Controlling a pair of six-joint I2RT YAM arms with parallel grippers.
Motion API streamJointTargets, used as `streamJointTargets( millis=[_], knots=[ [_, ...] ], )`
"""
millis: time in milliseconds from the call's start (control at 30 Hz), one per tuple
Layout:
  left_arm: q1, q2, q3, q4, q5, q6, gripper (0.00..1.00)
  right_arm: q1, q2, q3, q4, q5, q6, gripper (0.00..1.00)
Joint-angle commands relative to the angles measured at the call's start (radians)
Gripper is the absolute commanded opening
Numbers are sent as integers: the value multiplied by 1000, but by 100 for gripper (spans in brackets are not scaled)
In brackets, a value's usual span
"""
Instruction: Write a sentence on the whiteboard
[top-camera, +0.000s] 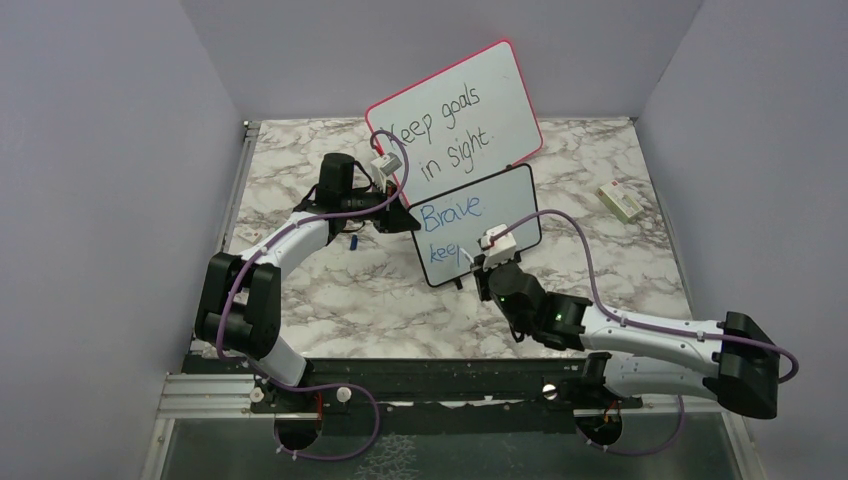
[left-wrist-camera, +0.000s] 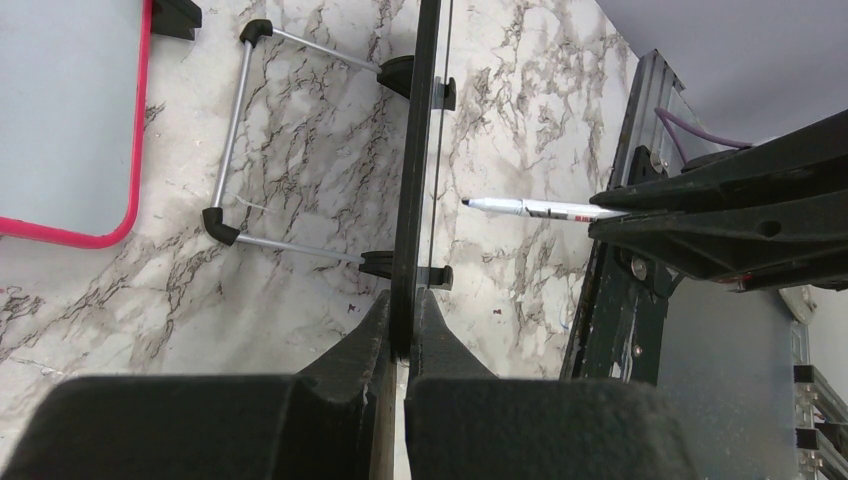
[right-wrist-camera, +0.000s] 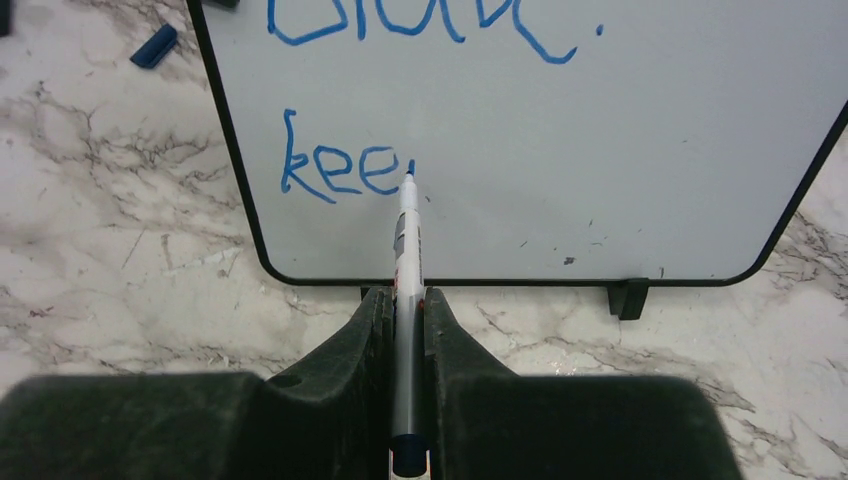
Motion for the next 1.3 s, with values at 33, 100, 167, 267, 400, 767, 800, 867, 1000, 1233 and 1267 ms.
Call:
streamJointTargets(
  millis=[33,100,167,267,400,767,800,867,1000,1233,1267],
  knots=[
    [-12,8,-2,-42,-36,27,0,-4,9,-19,108,73,-49,0],
    [-12,9,-2,-42,-36,26,0,-4,22,-17,117,71,-53,1],
    [-12,10,-2,-43,-36,26,0,-4,36,-17,127,70,-54,1],
    [-12,10,-2,-44,-35,26,0,-4,53,-19,142,67,-58,0],
    [-12,9,-2,-43,-36,25,0,-4,71,-15,154,65,-59,1],
    [-12,11,0,-42,-32,25,0,-10,126,-20,197,82,-68,1],
    [-12,12,0,-43,-33,26,0,-11,126,-23,202,85,-70,1],
    [-12,13,0,-42,-33,25,0,-12,122,-26,207,91,-72,1],
    [-12,13,-1,-44,-35,25,0,-13,113,-31,213,111,-77,1],
    [-12,11,-2,-44,-35,26,0,-15,86,-44,214,140,-78,1],
    [-12,12,-2,-43,-35,25,0,-16,85,-46,211,142,-77,1]
  ],
)
